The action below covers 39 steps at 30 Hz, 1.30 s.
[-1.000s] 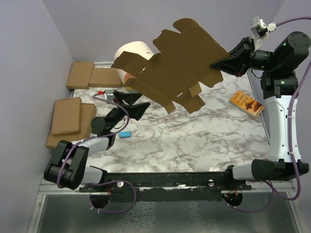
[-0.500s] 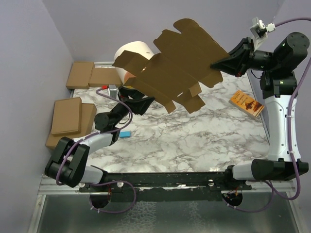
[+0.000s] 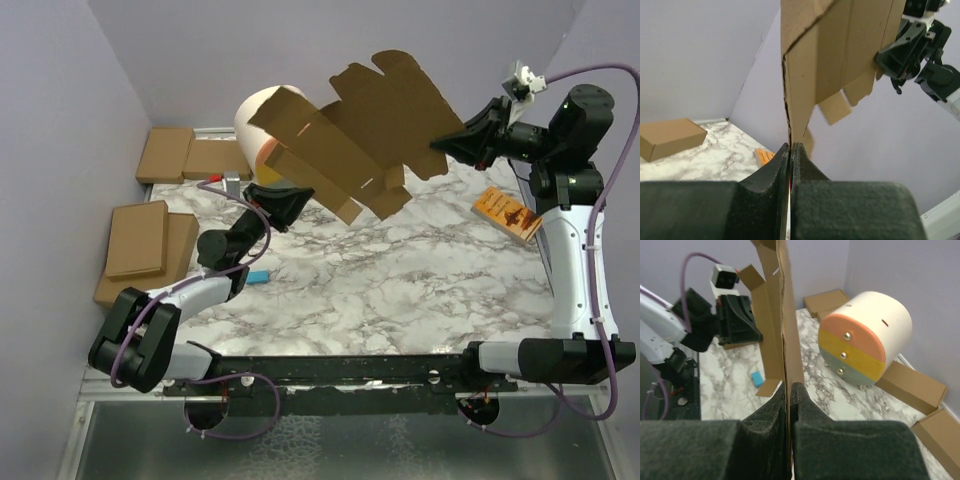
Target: Fold the paper box
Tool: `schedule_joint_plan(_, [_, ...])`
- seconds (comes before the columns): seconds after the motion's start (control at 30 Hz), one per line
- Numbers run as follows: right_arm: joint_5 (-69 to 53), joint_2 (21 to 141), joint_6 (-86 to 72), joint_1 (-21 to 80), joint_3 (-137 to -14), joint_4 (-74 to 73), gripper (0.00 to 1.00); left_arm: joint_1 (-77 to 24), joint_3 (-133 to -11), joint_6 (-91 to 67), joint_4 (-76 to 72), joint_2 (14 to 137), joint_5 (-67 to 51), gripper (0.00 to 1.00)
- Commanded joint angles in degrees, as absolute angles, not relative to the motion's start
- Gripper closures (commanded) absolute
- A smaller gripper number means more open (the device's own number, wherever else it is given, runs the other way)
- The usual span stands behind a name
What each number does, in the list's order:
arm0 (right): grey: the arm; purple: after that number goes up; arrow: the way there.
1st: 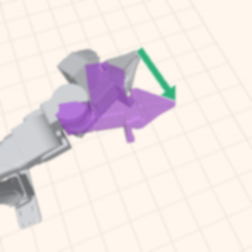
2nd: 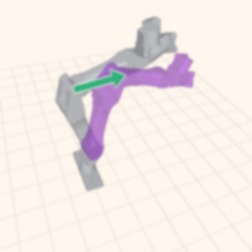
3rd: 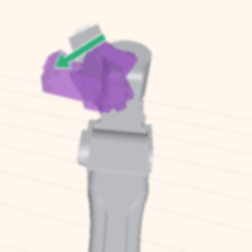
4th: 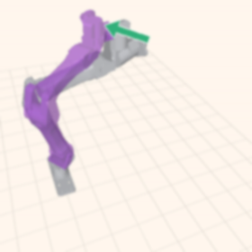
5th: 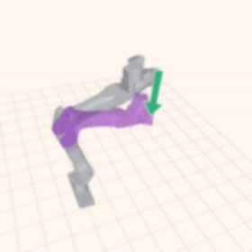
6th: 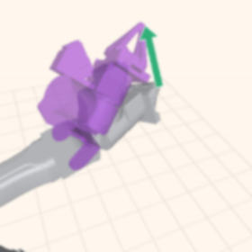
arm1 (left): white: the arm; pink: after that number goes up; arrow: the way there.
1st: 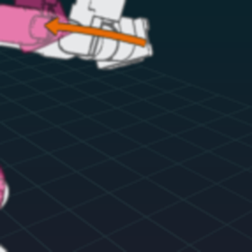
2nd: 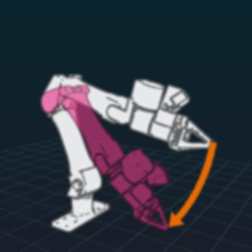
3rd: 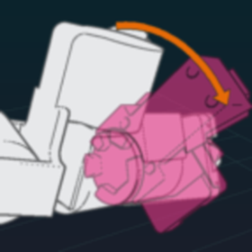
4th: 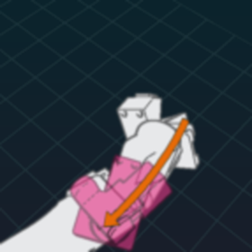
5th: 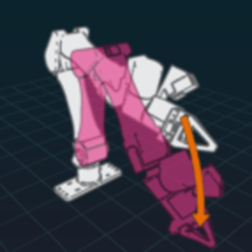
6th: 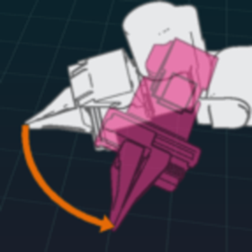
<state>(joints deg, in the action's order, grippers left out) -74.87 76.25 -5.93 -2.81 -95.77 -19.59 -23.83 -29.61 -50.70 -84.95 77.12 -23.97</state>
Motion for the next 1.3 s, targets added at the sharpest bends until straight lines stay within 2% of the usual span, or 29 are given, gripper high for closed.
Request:
schedule_joint_plan(0.0, [-67.5, 73.0, 5.8, -3.1, -85.1, -26.7, 0.99, -26.3, -30.4, -51.3, -70.2, 72.6, -16.8, 1.00])
schedule_joint_plan(0.13, [-66.1, 70.5, 9.7, -3.1, -75.7, -27.3, 0.99, -29.9, -36.1, -54.3, -45.6, 72.7, -11.4, 1.00])
schedule_joint_plan(0.4, [-64.7, 68.0, 14.8, -3.1, -63.5, -29.6, 0.99, -36.4, -44.7, -56.7, -16.6, 78.9, -1.3, 1.00])
schedule_joint_plan(0.67, [-65.4, 68.8, 14.1, -3.1, -53.5, -25.8, 0.99, -37.7, -46.8, -58.1, -7.7, 85.2, 0.4, 1.00])
schedule_joint_plan(1.03, [-63.4, 76.1, 15.4, -3.1, -49.0, -25.0, 0.99, -38.0, -46.7, -58.8, -8.7, 90.0, -1.3, 1.00])
schedule_joint_plan(1.23, [-59.0, 77.9, 15.4, -3.1, -48.6, -24.5, 0.99, -38.0, -45.6, -59.4, -10.4, 90.2, -2.7, 0.94])
schedule_joint_plan(1.27, [-58.6, 78.2, 15.5, -3.1, -48.7, -24.6, 0.99, -38.0, -45.3, -59.6, -10.6, 90.2, -3.0, 0.91])
